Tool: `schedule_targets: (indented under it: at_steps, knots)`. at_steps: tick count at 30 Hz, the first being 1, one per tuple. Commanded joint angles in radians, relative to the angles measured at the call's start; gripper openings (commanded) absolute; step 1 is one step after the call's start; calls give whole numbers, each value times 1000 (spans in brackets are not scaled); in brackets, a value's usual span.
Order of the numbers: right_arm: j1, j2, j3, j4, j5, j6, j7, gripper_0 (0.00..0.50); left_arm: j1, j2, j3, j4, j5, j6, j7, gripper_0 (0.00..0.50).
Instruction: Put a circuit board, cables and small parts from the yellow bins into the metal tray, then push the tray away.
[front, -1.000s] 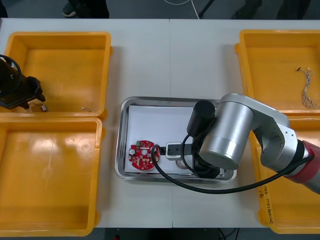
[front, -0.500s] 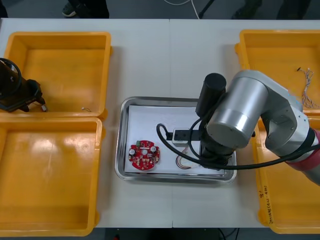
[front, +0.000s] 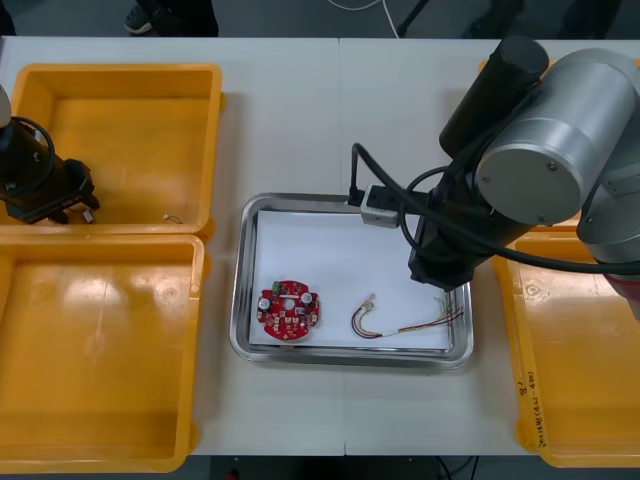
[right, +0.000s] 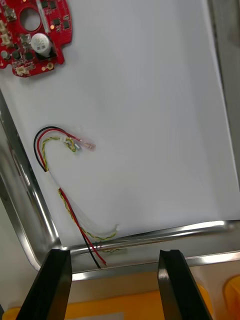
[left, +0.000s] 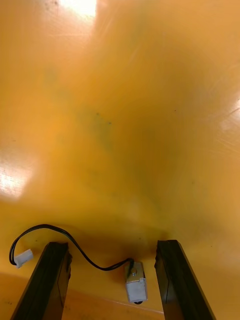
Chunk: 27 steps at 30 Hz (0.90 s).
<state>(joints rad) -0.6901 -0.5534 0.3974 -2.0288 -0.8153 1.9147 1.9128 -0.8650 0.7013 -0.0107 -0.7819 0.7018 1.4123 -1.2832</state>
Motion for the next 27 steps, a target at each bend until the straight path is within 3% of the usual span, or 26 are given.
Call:
schedule_targets:
  at_steps: [1,3,7,13,27]
  knots:
    - [-55,12,-104,-33,-4,5,-47,500,-37,17,-9,0,8,-10,-8,354]
    - [-58,10,-147,-34,-7,5,-55,500,-37,12,-9,0,5,-10,-7,161]
    - [-57,-19,-206,-33,-24,5,-69,500,-37,12,-9,1,-1,-12,-2,12]
    - [-58,-85,-249,-33,-39,5,-133,500,-37,12,-9,1,-2,-15,2,0]
    - [-80,-151,-362,-5,-50,5,-367,500,-66,12,-5,-70,-1,-36,-1,0]
